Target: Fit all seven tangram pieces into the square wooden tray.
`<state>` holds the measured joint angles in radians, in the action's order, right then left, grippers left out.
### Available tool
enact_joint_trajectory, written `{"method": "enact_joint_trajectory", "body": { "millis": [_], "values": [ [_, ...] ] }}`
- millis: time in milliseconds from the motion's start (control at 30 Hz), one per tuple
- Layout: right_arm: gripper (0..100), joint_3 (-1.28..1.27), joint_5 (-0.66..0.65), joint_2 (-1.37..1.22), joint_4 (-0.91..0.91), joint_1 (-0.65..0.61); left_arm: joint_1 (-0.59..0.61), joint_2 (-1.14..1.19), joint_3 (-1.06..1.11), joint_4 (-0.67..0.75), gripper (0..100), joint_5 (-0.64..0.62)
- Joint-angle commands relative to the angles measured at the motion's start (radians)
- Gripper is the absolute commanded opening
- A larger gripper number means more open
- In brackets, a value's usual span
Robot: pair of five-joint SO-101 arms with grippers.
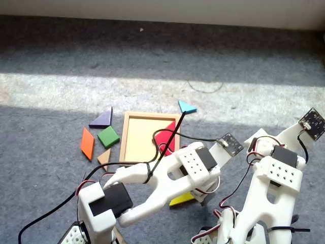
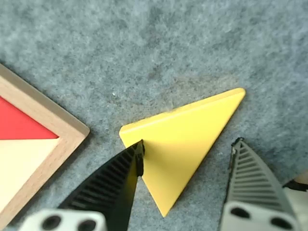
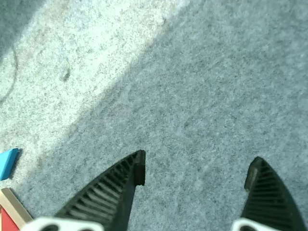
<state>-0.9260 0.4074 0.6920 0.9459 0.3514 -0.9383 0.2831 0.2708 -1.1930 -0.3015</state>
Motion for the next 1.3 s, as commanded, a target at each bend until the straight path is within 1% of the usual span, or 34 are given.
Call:
{"method": "enact_joint_trajectory", "body": {
  "millis": [0, 167, 300, 733, 1000, 1100, 1167, 1267],
  "values": [
    [32.3, 0.010, -0.014, 0.025, -0.016, 0.004, 0.021, 0.005, -0.013, -0.018, 29, -0.002],
    [32.3, 0.010, -0.014, 0.025, -0.016, 0.004, 0.062, 0.008, -0.018, -0.029, 29, 0.002],
    [32.3, 0.010, -0.014, 0.025, -0.016, 0.004, 0.114, 0.012, -0.022, -0.031, 29, 0.035],
    [32.3, 0.010, -0.014, 0.025, -0.016, 0.004, 0.111, 0.015, -0.016, -0.026, 28, 0.040],
    [32.3, 0.010, -0.014, 0.025, -0.016, 0.004, 0.108, 0.008, -0.015, -0.021, 17, 0.041],
    [32.3, 0.010, -0.014, 0.025, -0.016, 0.004, 0.087, 0.007, -0.013, -0.005, 13, 0.043],
    [32.3, 0.010, -0.014, 0.025, -0.016, 0.004, 0.076, 0.008, -0.013, -0.005, 11, 0.069],
    [32.3, 0.010, -0.014, 0.025, -0.016, 0.004, 0.076, 0.008, -0.013, -0.003, 9, 0.078]
  ]
}}
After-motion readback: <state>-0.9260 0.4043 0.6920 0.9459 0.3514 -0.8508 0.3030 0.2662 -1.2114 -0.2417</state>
